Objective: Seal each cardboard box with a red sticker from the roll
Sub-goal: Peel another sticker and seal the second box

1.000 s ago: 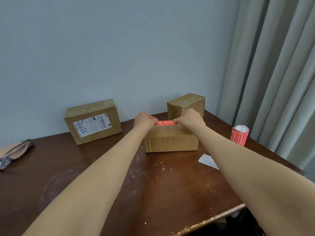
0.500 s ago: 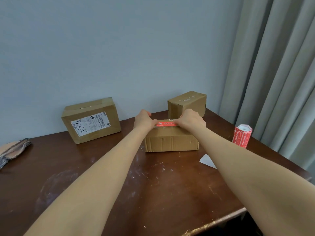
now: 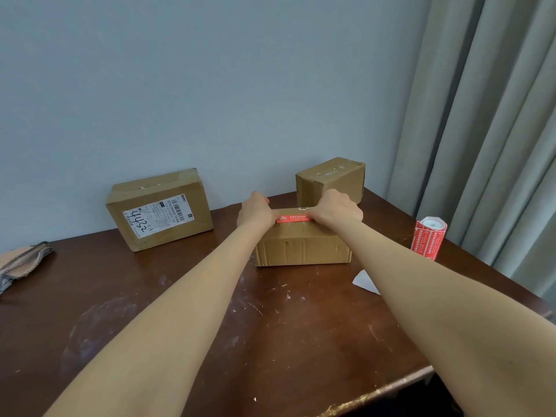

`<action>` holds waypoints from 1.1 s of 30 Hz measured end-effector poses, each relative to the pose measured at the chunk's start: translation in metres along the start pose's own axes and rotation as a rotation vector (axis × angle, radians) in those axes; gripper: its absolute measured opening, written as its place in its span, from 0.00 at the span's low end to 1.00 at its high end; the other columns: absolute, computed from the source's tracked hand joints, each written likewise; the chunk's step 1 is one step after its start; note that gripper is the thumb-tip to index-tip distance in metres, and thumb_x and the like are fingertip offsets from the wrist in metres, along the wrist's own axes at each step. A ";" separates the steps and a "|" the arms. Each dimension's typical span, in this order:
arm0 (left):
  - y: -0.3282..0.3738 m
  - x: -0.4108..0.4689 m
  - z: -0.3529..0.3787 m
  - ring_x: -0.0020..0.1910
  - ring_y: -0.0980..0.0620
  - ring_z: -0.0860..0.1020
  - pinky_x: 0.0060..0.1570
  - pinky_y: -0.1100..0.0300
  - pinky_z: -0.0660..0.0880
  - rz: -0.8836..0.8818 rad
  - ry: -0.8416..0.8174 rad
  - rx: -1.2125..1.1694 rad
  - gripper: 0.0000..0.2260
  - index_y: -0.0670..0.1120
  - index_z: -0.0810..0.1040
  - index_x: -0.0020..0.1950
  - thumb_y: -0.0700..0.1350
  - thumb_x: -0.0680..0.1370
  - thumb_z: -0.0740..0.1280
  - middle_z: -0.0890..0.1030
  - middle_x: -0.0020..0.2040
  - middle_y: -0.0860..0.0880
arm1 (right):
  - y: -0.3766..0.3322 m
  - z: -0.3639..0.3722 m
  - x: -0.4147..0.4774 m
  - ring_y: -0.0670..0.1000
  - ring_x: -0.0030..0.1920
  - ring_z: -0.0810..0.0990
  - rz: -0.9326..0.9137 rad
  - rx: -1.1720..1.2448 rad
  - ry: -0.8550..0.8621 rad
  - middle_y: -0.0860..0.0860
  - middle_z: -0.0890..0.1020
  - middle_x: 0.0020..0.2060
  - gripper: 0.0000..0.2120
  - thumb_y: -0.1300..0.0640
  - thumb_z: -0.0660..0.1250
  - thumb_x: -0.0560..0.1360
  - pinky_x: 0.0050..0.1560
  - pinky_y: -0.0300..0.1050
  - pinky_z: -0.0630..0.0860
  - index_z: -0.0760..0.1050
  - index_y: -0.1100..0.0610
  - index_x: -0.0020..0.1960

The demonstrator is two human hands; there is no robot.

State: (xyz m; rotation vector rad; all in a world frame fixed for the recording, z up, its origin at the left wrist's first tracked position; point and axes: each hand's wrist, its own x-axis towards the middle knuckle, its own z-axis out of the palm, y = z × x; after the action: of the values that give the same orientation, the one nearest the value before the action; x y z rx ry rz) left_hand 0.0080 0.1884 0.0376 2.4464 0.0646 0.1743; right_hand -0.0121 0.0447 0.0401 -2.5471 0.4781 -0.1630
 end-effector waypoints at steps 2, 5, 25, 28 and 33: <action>0.000 0.000 0.000 0.58 0.47 0.75 0.46 0.59 0.70 -0.005 -0.004 0.008 0.20 0.43 0.71 0.65 0.44 0.75 0.70 0.76 0.60 0.45 | -0.001 0.001 -0.001 0.55 0.46 0.79 -0.001 -0.020 0.008 0.52 0.79 0.44 0.10 0.50 0.68 0.73 0.41 0.45 0.71 0.74 0.55 0.47; 0.001 0.001 0.001 0.57 0.47 0.76 0.45 0.59 0.70 -0.003 -0.004 0.028 0.19 0.44 0.71 0.65 0.43 0.75 0.70 0.77 0.60 0.45 | -0.002 0.001 -0.001 0.55 0.44 0.78 -0.002 -0.045 0.016 0.52 0.78 0.43 0.07 0.53 0.67 0.73 0.40 0.44 0.70 0.74 0.56 0.47; -0.001 0.005 -0.001 0.45 0.50 0.72 0.43 0.59 0.71 0.003 -0.081 0.133 0.13 0.43 0.75 0.57 0.44 0.74 0.71 0.76 0.51 0.47 | -0.004 -0.005 0.000 0.53 0.42 0.78 -0.028 -0.129 -0.050 0.51 0.78 0.40 0.08 0.52 0.69 0.73 0.34 0.41 0.67 0.75 0.56 0.46; -0.003 0.006 0.002 0.45 0.50 0.72 0.43 0.59 0.70 0.016 -0.079 0.132 0.05 0.46 0.75 0.46 0.43 0.75 0.70 0.74 0.47 0.48 | -0.001 -0.006 0.000 0.53 0.41 0.78 -0.015 -0.105 -0.043 0.51 0.78 0.40 0.09 0.51 0.70 0.71 0.33 0.41 0.67 0.74 0.56 0.42; -0.005 0.003 0.001 0.45 0.50 0.73 0.42 0.60 0.70 0.040 -0.059 0.126 0.09 0.42 0.77 0.55 0.42 0.77 0.69 0.74 0.47 0.48 | 0.003 -0.005 0.000 0.54 0.41 0.76 -0.009 -0.054 -0.021 0.52 0.76 0.40 0.06 0.58 0.66 0.74 0.36 0.43 0.68 0.71 0.57 0.40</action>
State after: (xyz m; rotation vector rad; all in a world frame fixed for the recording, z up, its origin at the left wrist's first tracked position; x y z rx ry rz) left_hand 0.0110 0.1917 0.0342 2.5777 0.0008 0.1180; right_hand -0.0136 0.0399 0.0424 -2.6018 0.4695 -0.1283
